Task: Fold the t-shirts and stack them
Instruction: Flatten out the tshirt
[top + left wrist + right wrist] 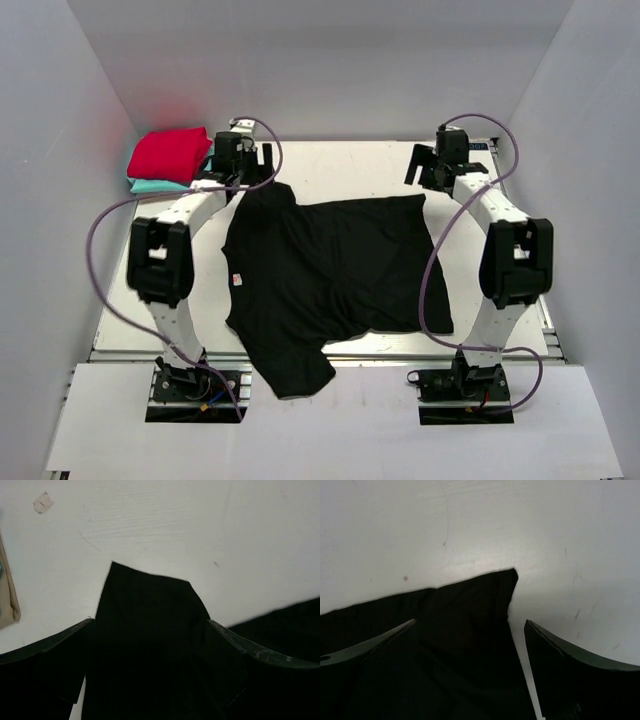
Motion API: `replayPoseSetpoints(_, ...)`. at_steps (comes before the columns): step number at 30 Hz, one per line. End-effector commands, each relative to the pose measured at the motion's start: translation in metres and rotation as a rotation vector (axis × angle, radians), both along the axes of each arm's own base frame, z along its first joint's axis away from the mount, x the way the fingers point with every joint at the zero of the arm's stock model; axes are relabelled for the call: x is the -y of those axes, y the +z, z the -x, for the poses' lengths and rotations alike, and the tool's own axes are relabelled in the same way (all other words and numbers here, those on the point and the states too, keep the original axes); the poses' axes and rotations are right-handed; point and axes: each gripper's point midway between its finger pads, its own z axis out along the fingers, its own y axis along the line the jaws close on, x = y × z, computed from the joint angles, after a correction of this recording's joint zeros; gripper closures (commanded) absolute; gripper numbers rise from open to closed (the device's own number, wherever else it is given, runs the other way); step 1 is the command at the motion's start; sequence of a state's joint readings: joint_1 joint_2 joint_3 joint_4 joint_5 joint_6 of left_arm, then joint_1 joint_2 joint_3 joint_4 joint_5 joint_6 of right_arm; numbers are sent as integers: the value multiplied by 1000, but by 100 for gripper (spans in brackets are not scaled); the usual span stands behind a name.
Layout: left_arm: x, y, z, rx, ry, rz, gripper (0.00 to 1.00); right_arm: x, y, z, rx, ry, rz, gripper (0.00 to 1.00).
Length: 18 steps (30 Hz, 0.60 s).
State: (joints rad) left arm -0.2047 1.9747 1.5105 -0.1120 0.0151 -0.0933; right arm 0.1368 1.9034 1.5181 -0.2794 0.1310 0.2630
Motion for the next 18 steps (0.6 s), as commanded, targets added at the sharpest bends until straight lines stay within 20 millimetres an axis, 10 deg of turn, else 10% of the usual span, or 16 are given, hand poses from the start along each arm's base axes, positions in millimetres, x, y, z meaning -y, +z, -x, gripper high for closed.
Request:
replayPoseSetpoints(1, 26, 48, 49, 33, -93, 152, 0, -12, 4, 39, -38, 32, -88, 10)
replayPoseSetpoints(7, 47, 5, 131, -113, -220, 282, 0, -20, -39, 109, -148, 68, -164, 10)
replayPoseSetpoints(18, 31, -63, 135, -264, -107, 228, 0, -41, -74, 109, -237, 164, -160, 10)
